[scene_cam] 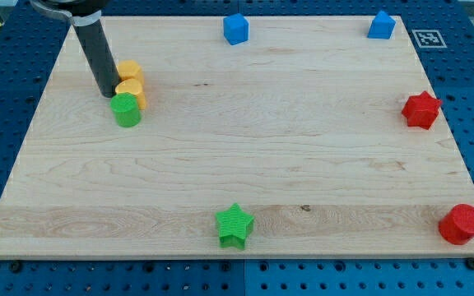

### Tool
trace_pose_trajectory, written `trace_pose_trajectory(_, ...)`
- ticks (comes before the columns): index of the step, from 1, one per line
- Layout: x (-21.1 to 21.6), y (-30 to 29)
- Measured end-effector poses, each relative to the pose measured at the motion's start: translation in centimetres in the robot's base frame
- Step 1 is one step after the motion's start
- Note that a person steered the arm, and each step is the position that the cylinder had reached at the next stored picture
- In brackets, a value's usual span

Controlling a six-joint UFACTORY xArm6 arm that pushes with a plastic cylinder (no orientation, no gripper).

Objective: Move green circle a bit right

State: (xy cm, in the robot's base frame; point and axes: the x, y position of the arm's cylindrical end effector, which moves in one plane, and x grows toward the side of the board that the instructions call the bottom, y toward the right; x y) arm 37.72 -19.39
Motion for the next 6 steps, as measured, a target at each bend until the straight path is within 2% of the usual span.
trace_pose_trajectory(1,0.0,-3.1)
trace_pose_trajectory(2,2.1,-5.9)
trace_pose_trajectory(6,3.8,-1.0)
